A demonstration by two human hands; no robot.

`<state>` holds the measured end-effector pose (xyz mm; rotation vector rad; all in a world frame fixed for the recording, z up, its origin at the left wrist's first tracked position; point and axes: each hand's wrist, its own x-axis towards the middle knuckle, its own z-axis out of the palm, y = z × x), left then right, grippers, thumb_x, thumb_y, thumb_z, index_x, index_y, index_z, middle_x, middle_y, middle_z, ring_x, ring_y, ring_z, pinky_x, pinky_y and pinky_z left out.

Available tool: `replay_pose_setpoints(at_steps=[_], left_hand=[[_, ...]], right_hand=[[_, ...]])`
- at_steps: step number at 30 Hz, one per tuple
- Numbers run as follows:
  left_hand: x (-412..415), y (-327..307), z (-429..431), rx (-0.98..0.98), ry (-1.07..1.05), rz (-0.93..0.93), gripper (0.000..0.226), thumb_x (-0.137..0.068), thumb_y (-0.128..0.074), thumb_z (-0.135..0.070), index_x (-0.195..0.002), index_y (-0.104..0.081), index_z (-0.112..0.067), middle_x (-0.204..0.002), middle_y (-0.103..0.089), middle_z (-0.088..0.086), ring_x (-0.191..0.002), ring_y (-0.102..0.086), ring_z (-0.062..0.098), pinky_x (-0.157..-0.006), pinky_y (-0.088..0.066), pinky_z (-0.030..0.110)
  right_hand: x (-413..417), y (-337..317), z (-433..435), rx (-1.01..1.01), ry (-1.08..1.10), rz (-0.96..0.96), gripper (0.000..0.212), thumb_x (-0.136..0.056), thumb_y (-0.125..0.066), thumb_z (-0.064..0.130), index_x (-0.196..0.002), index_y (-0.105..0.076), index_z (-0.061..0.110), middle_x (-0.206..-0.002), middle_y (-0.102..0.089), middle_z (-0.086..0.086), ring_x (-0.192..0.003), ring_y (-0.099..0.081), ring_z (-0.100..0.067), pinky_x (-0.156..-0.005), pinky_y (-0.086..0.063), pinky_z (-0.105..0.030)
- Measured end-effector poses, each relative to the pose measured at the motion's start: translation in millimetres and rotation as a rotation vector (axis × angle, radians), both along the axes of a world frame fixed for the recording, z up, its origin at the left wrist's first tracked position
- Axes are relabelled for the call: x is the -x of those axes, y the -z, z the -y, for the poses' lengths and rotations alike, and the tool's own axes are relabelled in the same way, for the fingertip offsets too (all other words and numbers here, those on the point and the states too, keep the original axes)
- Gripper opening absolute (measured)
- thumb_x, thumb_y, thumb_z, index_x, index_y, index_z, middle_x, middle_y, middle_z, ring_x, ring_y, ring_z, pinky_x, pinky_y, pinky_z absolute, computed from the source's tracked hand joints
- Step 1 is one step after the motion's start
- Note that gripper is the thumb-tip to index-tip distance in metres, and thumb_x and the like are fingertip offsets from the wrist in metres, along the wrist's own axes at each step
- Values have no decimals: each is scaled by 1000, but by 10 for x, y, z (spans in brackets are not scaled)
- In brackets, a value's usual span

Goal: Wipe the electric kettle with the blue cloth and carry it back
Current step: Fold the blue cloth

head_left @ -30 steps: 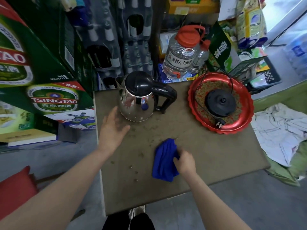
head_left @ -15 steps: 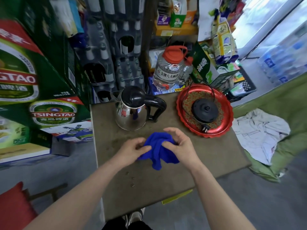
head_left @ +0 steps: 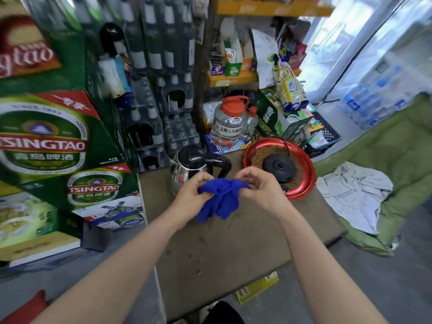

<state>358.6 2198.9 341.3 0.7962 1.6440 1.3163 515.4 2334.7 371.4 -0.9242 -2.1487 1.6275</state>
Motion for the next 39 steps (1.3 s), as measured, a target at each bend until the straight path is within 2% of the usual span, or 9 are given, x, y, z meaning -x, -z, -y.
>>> replay_pose_setpoints(at_steps=[3, 7, 9, 12, 17, 21, 26, 32, 39], left_hand=[[-27, -207, -48, -35, -35, -38, 24, -91, -54, 7, -99, -64, -14, -88, -71, -9, -76, -64, -4, -71, -51, 15], [-52, -487, -117, -101, -57, -127, 16, -93, -61, -10, -92, -71, -22, -84, -72, -15, -80, -65, 1, -78, -53, 27], [-79, -629, -161, -105, -80, -179, 17, -92, -62, -19, -84, -72, -30, -80, -74, -13, -76, -67, 5, -74, -53, 30], [-121, -852, -202, -121, -147, -198, 14, -92, -64, -26, -84, -74, -31, -82, -76, -5, -79, -71, 13, -72, -55, 35], [-123, -1044, -194, -88, -215, -290, 14, -93, -62, -25, -90, -76, -24, -87, -77, -4, -84, -71, 13, -79, -57, 39], [-134, -1129, -154, -108, -314, -126, 16, -95, -61, -24, -96, -73, -13, -91, -76, 7, -86, -71, 20, -83, -55, 43], [-85, -1121, -122, -145, -362, -131, 11, -95, -60, -27, -95, -69, -21, -91, -75, -2, -90, -70, 18, -83, -55, 40], [-48, -1197, -158, -112, -412, -222, 23, -100, -49, -26, -95, -71, -28, -94, -75, -2, -91, -68, 20, -84, -53, 47], [-120, -1276, -201, -127, -432, -201, 12, -96, -57, -28, -94, -66, -21, -93, -75, -1, -90, -70, 19, -85, -56, 46]], right_hand=[[-53, -68, -33, 14, 22, 4, 27, -85, -67, -12, -86, -65, 15, -85, -70, 8, -77, -64, -5, -73, -52, -24], [-116, -286, -38, 317, -17, -46, 30, -82, -66, 14, -111, -63, 23, -115, -72, -1, -95, -68, -16, -80, -54, -31], [-142, -361, -68, 195, -109, 44, 39, -84, -78, 24, -120, -63, 25, -119, -71, 0, -103, -70, -16, -84, -57, -32], [-136, -453, -133, -11, -88, 59, 14, -90, -75, 17, -103, -74, 21, -102, -78, 1, -96, -74, -15, -83, -60, -38], [-153, -666, -309, -22, -66, 18, 11, -96, -68, 13, -95, -76, 20, -95, -80, -4, -88, -74, -20, -85, -60, -44], [-191, -667, -391, -226, -133, 147, 7, -88, -77, 27, -89, -74, 21, -91, -79, -6, -88, -74, -31, -87, -59, -52], [-204, -792, -467, -150, -89, 20, 28, -96, -67, 17, -71, -73, 28, -73, -72, 3, -72, -63, -11, -75, -49, -36], [-198, -1023, -522, -309, -34, 43, 31, -94, -70, 30, -69, -69, 12, -68, -68, 0, -62, -57, -1, -60, -41, -15], [-146, -1233, -556, -332, 91, 100, 49, -94, -66, 40, -72, -63, -3, -66, -59, -21, -59, -51, -15, -61, -38, -31]])
